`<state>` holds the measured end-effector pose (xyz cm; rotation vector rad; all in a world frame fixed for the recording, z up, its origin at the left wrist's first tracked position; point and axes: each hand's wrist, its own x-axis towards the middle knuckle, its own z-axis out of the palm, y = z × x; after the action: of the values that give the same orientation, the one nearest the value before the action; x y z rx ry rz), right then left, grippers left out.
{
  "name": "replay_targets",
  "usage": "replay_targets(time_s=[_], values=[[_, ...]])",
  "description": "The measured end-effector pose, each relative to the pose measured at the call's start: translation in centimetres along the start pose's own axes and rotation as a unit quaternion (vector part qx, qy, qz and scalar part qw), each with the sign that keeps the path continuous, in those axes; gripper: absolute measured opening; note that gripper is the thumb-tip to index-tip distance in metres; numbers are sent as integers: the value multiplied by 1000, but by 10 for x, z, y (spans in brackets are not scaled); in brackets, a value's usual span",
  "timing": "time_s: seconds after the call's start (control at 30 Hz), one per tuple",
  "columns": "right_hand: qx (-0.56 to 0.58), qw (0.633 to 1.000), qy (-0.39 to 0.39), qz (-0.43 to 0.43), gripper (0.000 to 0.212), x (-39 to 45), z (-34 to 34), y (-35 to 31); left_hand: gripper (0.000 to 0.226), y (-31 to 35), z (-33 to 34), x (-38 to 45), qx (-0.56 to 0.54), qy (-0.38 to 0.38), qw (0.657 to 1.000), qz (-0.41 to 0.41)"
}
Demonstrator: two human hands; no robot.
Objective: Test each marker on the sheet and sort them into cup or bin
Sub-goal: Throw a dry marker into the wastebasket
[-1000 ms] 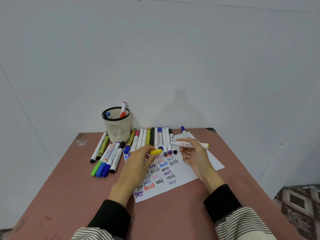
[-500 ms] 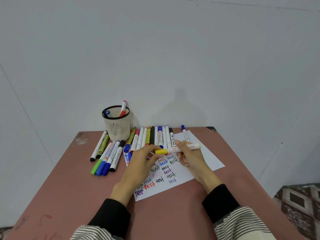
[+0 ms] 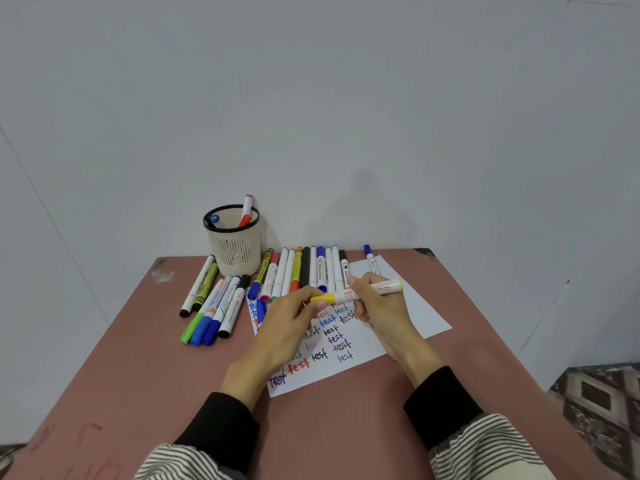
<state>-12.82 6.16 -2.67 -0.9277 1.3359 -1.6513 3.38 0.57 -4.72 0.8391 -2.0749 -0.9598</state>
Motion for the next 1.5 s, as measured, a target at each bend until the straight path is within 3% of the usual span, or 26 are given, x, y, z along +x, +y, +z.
replay_targets(time_s=[0.2,0.5,0.63,0.8,0.93,1.17,1.33,1.5], values=[[-6,1000,-23,13,37,0,-1,2,31,-8,-1,1,72,-26,997,13],[97,992,-43,61,17,-1,2,1,22,-4,-6,1,118,41,992,13],[115,991,17,70,17,-5,-2,3,26,3,0,-6,199,86,976,-20],[110,984,132,43,16,-11,-32,-1,23,29,35,-20,271,135,953,18],[70,976,206,0,19,-25,-78,-18,19,46,75,-18,260,109,959,44],[39,945,320,-48,18,-73,-210,-40,20,101,188,-8,244,-12,963,113],[-50,914,402,13,22,-100,-287,-8,44,121,245,-3,292,-104,948,79],[-192,893,389,118,9,-124,-332,56,59,118,251,-1,328,-163,930,39]])
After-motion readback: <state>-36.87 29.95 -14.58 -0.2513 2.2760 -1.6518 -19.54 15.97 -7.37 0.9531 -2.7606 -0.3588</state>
